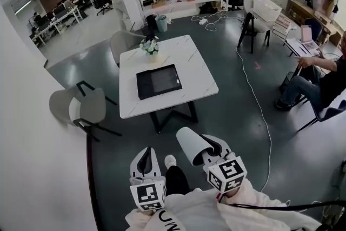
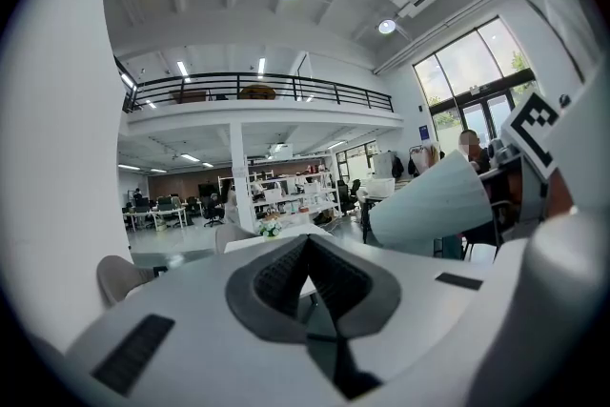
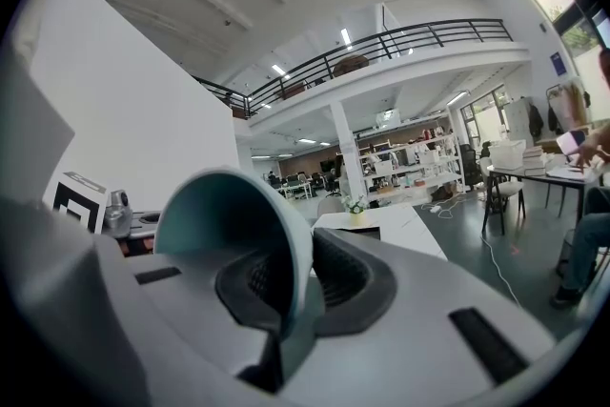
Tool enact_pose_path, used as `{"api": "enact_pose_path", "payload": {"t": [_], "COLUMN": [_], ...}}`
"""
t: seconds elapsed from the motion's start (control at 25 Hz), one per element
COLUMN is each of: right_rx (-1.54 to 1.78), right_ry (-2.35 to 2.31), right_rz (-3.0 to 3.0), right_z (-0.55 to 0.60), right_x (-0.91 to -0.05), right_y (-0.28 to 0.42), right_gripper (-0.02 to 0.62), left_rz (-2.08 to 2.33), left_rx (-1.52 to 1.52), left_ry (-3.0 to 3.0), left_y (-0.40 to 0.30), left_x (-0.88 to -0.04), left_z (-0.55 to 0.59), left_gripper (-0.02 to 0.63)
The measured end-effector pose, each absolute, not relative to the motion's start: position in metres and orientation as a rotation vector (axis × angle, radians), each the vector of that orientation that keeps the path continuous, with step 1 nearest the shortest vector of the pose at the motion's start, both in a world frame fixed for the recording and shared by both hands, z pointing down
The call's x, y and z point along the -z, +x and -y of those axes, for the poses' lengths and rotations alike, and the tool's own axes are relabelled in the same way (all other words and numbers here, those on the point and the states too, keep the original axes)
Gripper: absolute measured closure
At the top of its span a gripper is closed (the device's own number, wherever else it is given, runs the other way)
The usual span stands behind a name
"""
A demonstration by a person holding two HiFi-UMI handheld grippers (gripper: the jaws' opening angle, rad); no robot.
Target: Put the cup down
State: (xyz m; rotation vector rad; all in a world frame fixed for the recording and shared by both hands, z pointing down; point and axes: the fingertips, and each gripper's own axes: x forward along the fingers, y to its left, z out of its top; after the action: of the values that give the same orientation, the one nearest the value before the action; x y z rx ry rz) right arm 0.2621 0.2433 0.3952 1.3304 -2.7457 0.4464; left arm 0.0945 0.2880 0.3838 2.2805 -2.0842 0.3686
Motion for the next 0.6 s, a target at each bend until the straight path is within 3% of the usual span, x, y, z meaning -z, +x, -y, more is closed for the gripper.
{"api": "enact_pose_path", "payload": {"t": [0.6], "right_rx": [-0.462], "right_ry": [1.352], "right_rz": [2.660], "right_z": [-0.121], "right_x": [-0.416], "right_y": [0.187], "right_gripper": [0.569], "left_rz": [2.021], "left_rx": [-0.361], "left_ry": [2.280], "left_y": [0.015], "left_x": [-0.406], "left_z": [-0.155], "left_gripper": [0.597]}}
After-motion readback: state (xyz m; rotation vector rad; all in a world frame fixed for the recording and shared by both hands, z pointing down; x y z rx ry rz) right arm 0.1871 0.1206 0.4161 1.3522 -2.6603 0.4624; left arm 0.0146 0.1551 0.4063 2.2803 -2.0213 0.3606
